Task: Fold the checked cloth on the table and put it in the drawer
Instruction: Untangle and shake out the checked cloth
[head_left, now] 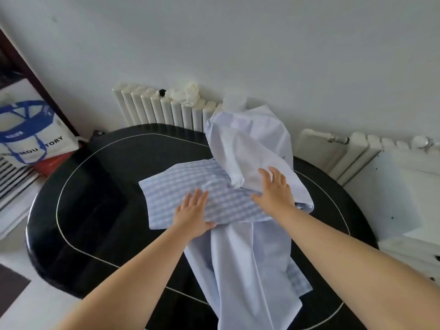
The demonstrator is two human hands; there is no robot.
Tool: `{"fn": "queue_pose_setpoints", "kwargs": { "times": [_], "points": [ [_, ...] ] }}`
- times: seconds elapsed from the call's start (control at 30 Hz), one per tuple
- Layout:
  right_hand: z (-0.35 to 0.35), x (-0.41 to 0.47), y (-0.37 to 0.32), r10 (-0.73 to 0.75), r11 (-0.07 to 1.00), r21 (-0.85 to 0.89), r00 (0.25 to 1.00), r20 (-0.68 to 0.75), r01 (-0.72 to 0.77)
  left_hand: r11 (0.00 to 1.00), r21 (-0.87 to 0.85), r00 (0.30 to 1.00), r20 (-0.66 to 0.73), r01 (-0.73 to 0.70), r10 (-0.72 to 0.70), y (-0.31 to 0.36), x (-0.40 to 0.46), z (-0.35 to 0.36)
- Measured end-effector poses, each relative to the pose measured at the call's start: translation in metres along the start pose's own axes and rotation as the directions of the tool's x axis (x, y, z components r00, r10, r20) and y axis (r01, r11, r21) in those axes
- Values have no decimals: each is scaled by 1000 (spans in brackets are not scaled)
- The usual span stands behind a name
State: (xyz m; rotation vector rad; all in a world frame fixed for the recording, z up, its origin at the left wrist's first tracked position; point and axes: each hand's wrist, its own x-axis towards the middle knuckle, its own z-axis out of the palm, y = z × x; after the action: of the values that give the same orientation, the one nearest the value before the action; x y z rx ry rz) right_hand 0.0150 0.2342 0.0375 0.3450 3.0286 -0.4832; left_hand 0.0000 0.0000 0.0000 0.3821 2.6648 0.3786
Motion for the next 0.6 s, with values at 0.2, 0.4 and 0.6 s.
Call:
{"fn": "queue_pose_setpoints", "kwargs": {
  "times": [0.2, 0.4, 0.6],
  "points": [
    [25, 40, -10, 36, 985, -164, 998, -57, -45, 989, 143, 999, -22, -33, 37, -13, 14, 17],
    [13, 45, 11, 391, 846, 418, 918, -62, -332, 962, 265, 997, -2, -68, 71, -10, 23, 25],
    [-10, 26, 51, 592, 653, 574, 806, 21, -495, 974, 211, 996, -29, -82, 90, 4, 23, 34]
  ]
}}
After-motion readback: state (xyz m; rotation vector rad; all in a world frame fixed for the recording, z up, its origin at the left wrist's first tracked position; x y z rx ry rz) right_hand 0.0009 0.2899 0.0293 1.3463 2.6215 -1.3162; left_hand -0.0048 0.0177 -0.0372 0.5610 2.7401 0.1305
